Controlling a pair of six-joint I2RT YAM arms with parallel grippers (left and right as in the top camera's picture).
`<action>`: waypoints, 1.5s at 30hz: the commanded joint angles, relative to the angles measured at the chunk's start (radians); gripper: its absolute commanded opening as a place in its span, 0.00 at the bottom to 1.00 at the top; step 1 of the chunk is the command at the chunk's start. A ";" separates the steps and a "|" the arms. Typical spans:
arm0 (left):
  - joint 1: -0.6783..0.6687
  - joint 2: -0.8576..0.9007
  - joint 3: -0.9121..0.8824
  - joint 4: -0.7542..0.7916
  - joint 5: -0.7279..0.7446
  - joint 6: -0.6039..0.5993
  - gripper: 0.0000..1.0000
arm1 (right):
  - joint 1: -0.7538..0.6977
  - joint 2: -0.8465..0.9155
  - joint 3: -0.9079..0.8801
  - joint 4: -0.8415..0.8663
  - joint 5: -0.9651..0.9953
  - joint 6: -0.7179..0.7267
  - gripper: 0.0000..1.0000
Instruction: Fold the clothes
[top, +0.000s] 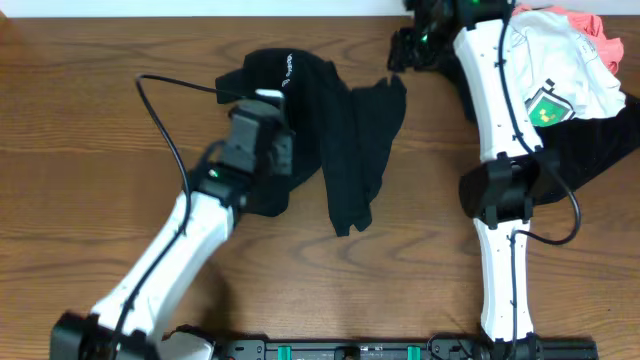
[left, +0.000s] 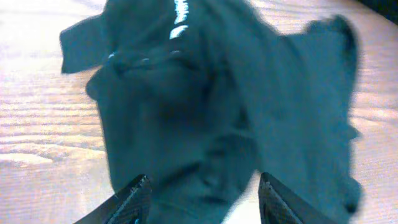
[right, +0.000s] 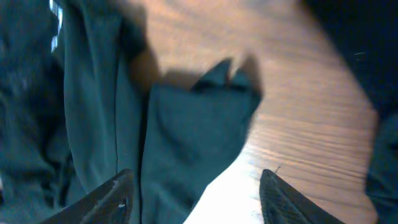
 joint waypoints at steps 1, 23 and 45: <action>0.110 0.077 0.005 0.036 0.186 0.031 0.56 | 0.077 0.004 -0.062 0.005 -0.055 -0.126 0.63; 0.182 0.375 0.005 0.137 0.370 0.049 0.55 | 0.263 0.004 -0.383 0.042 0.103 -0.046 0.47; 0.182 0.379 -0.017 0.106 0.315 0.059 0.42 | 0.293 -0.005 -0.477 0.150 0.137 0.015 0.01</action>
